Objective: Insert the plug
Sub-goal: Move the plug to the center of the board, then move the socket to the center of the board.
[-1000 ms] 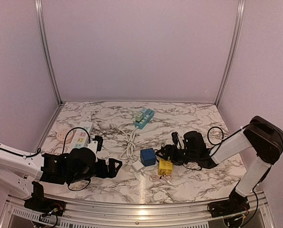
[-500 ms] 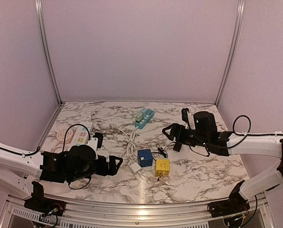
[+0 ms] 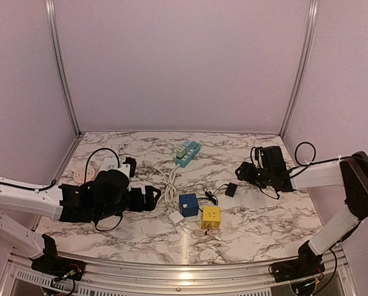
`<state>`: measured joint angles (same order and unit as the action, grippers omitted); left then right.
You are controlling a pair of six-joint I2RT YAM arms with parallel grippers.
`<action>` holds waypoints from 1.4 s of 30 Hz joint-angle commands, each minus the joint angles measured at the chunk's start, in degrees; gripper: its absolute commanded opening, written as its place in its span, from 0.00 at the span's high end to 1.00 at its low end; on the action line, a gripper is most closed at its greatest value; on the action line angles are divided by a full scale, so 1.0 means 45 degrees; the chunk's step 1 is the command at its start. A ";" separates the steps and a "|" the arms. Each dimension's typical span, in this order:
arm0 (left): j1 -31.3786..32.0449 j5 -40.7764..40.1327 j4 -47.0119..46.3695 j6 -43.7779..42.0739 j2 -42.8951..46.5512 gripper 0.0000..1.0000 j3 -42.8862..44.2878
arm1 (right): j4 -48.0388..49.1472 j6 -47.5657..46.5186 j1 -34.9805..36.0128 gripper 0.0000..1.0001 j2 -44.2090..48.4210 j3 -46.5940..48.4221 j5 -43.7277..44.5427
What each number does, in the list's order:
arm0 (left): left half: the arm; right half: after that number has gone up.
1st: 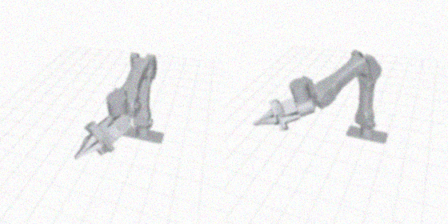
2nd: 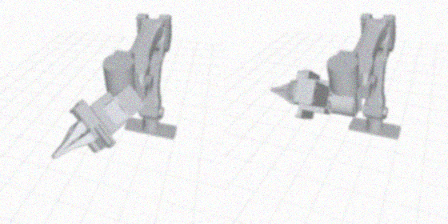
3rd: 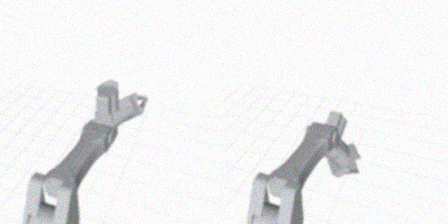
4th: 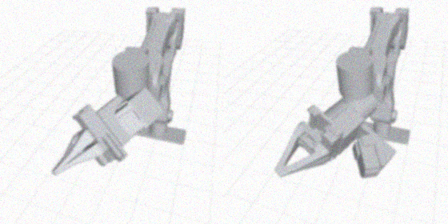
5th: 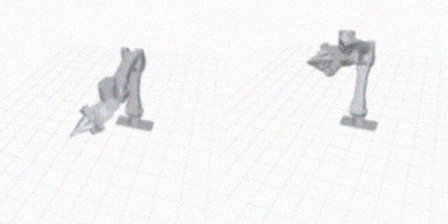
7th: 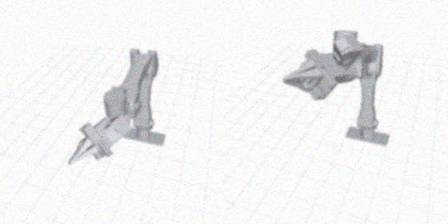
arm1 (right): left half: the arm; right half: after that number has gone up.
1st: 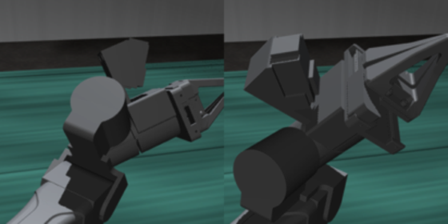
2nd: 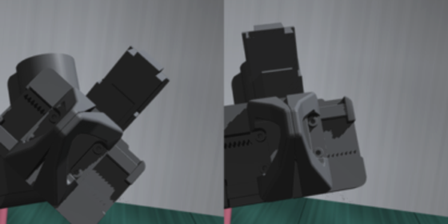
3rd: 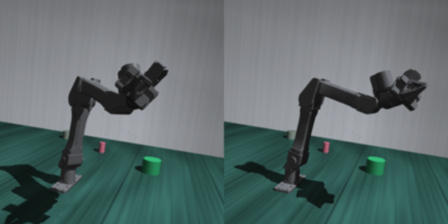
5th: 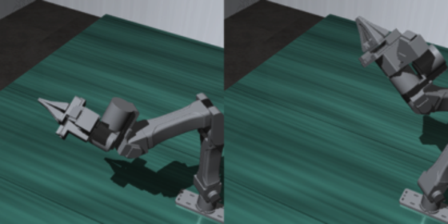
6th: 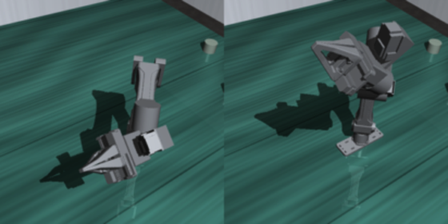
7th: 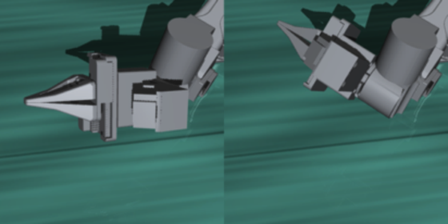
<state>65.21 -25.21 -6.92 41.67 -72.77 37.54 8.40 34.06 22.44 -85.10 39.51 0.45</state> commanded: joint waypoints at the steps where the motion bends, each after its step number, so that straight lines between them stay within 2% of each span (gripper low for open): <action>1: -0.1697 0.1330 0.0116 -0.0880 -0.0487 0.01 0.0972 | 0.0891 -0.0167 -0.0230 0.24 -0.1837 0.0777 -0.1225; 6: -0.3056 0.2259 0.0277 -0.1885 -0.1968 0.01 0.2581 | 0.1850 0.0233 -0.0132 0.29 -0.3118 0.0927 -0.2861; 11: -0.3996 0.3640 0.0506 -0.2516 -0.4326 0.01 0.4321 | 0.1926 -0.0069 0.0491 0.30 -0.3077 0.0815 -0.3046; 16: -0.4315 0.4336 0.1455 -0.2736 -0.6712 0.01 0.6099 | 0.1960 -0.0333 0.1226 0.31 -0.3022 0.0705 -0.3300; 25: -0.4316 0.4619 0.2297 -0.2317 -0.8086 0.01 0.6519 | 0.1582 -0.0879 0.2601 0.33 -0.2814 0.0734 -0.3789; 35: -0.4315 0.5353 0.2106 -0.2377 -0.9455 0.06 0.7260 | 0.0245 -0.1263 0.2649 0.31 -0.0378 0.0475 -0.2909; 39: -0.4349 0.5412 0.2374 -0.2523 -1.0286 0.15 0.8107 | -0.0738 -0.1587 0.2637 0.28 0.0941 0.0638 -0.2279; 42: -0.4421 0.5530 0.2762 -0.2590 -1.0902 0.31 0.8795 | -0.1486 -0.1787 0.2646 0.27 0.1879 0.0712 -0.1741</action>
<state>45.82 -0.80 1.67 30.59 -117.80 74.00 7.53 28.27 34.02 -81.25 40.77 -11.60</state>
